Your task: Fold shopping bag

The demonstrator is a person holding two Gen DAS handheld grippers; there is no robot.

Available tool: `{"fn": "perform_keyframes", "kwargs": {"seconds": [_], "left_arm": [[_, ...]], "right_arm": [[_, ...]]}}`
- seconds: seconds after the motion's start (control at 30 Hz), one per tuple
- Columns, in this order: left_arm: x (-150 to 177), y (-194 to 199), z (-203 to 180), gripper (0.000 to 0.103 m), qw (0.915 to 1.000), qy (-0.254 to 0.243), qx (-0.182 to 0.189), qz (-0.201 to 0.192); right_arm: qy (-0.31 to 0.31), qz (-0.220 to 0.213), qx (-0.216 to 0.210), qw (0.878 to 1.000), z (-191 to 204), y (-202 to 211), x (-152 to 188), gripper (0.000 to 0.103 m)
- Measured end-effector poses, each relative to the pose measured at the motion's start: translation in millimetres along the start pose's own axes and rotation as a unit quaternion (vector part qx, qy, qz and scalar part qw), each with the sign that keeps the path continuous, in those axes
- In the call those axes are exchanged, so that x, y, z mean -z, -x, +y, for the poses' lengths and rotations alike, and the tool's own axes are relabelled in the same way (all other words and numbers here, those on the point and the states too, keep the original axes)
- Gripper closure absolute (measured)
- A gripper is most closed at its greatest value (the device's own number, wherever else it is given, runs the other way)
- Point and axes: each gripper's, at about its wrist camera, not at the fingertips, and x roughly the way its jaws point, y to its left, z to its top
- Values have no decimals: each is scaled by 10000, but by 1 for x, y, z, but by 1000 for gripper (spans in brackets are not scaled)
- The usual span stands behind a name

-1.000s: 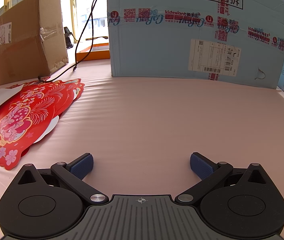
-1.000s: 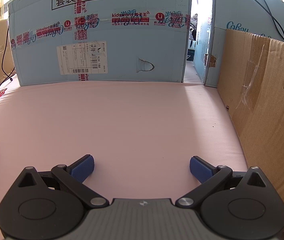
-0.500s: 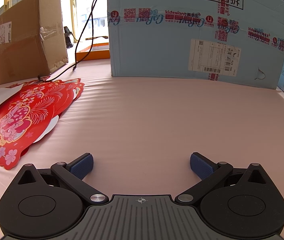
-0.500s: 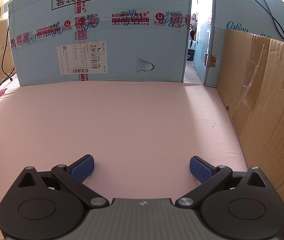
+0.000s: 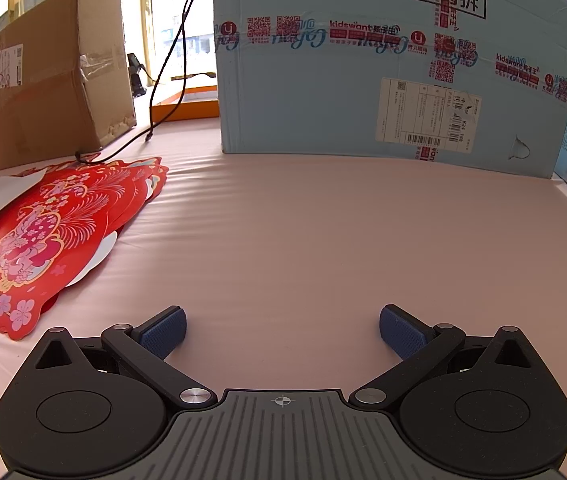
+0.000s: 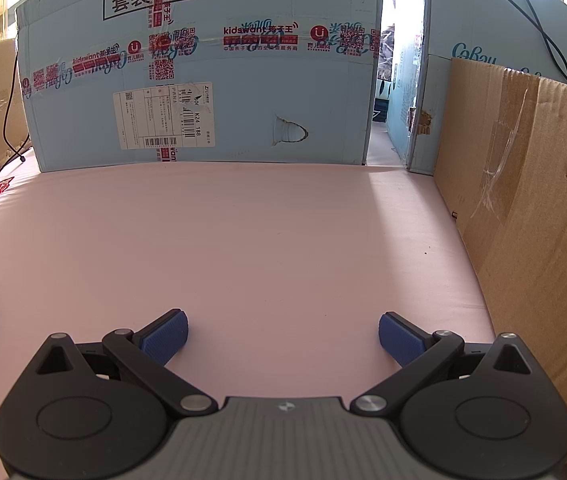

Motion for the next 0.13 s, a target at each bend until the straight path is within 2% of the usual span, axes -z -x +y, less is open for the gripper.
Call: {"fn": "perform_keyframes", "kwargs": {"seconds": [0.13], "left_arm": [[0,0,0,0,10000,-1,-1,0]], "right_arm": [[0,0,1,10000,0,0,0,0]]}}
